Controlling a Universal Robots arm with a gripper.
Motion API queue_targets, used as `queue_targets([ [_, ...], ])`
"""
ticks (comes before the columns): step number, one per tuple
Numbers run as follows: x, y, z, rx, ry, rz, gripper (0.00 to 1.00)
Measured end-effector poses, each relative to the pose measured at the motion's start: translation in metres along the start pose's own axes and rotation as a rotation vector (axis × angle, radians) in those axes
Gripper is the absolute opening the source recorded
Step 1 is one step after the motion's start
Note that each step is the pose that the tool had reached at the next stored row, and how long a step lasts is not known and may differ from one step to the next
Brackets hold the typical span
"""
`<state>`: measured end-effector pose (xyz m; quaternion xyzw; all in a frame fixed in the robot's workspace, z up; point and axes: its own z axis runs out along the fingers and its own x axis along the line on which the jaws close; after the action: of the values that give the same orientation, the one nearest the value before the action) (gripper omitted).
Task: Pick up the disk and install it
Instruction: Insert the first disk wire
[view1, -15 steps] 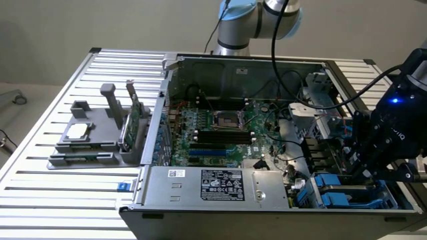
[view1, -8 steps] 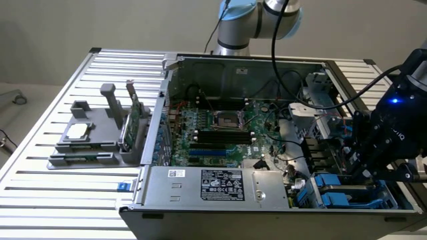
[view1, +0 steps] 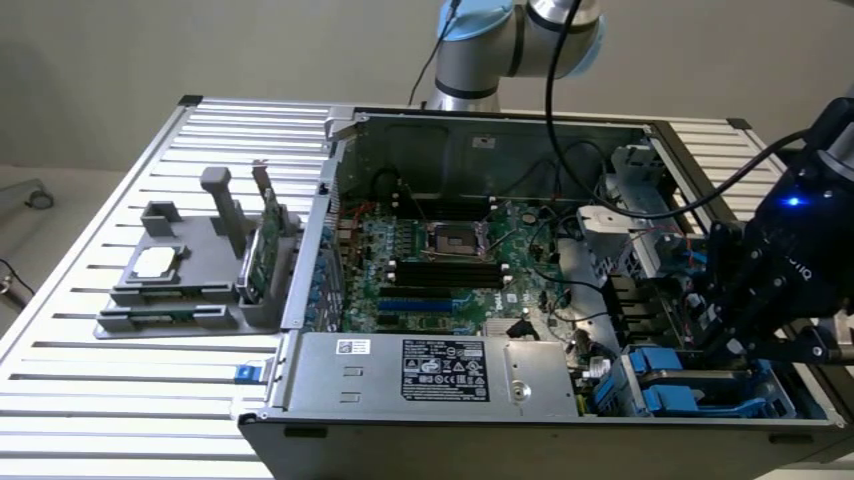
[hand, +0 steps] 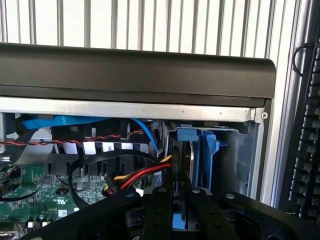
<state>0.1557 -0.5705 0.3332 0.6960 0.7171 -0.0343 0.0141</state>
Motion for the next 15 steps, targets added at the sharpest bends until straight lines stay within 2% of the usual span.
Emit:
queue_targets([
  [4, -0.0005, 0.0011, 0.0002, 0.0014, 0.0038, 0.002, 0.17],
  [10, -0.0065, 0.0016, 0.002, 0.003, 0.016, 0.002, 0.17],
  [15, -0.0098, 0.0015, 0.0041, 0.0035, 0.0194, 0.003, 0.17],
])
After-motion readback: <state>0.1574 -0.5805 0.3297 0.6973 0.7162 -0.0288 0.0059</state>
